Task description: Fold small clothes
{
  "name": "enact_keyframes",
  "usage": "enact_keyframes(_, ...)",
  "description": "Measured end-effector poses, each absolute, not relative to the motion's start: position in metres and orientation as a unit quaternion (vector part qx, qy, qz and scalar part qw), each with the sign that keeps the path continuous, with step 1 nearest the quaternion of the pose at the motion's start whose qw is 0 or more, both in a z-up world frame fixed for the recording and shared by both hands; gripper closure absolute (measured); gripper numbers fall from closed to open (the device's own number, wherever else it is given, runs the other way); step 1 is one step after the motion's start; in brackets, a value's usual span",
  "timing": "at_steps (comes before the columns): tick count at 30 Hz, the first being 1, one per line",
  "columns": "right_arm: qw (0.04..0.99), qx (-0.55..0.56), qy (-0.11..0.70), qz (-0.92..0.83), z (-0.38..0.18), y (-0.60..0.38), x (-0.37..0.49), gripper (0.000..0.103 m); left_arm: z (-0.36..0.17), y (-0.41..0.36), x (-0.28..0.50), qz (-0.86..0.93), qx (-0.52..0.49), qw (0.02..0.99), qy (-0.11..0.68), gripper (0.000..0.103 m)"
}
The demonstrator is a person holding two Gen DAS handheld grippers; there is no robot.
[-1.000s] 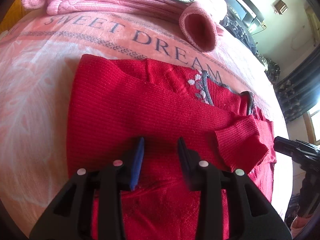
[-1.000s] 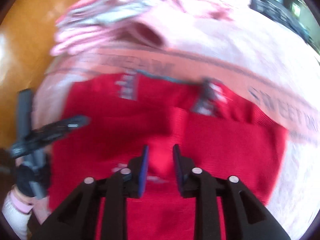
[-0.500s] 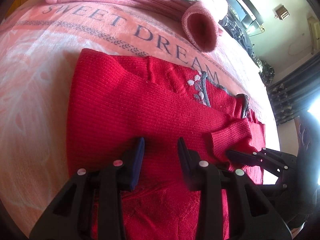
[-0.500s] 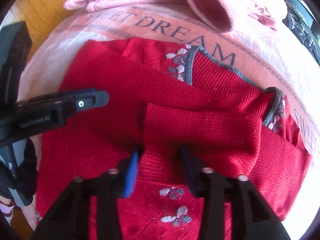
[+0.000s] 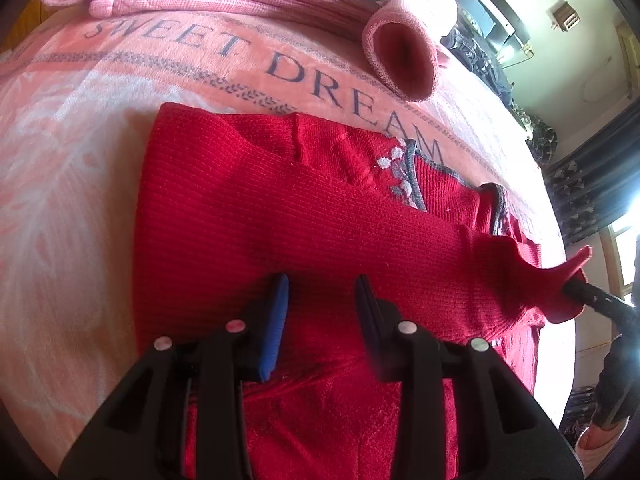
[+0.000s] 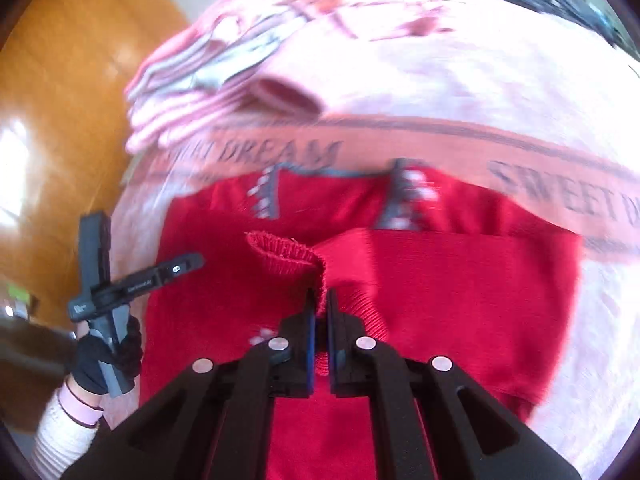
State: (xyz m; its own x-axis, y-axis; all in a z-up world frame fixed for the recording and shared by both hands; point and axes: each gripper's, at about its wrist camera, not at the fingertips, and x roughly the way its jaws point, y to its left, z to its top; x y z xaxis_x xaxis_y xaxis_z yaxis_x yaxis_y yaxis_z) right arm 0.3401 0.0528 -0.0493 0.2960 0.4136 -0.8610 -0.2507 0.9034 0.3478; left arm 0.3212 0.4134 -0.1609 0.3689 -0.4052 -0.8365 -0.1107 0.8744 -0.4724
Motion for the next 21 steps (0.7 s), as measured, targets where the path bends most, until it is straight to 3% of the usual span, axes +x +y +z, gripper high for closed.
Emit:
enact_keyframes(9, 0.794, 0.143, 0.578, 0.121, -0.105, -0.045, 0.356, 0.098, -0.158, 0.404, 0.322, -0.078, -0.203, 0.801, 0.557, 0.066)
enact_keyframes(12, 0.778, 0.197, 0.582, 0.131, -0.125, -0.068, 0.354, 0.090, -0.157, 0.398, 0.322, -0.076, -0.185, 0.805, 0.558, 0.060)
enact_keyframes(17, 0.763, 0.245, 0.574, 0.167, -0.128, -0.074, 0.345, 0.082, -0.154, 0.380, 0.323, -0.079, -0.146, 0.814, 0.557, 0.040)
enact_keyframes(19, 0.764, 0.217, 0.587, 0.156, -0.128, -0.067, 0.345, 0.084, -0.154, 0.371, 0.322, -0.075, -0.122, 0.819, 0.556, 0.035)
enact_keyframes(21, 0.770, 0.182, 0.598, 0.130, -0.128, -0.062, 0.345, 0.095, -0.154, 0.366, 0.322, -0.071, -0.111, 0.821, 0.555, 0.032)
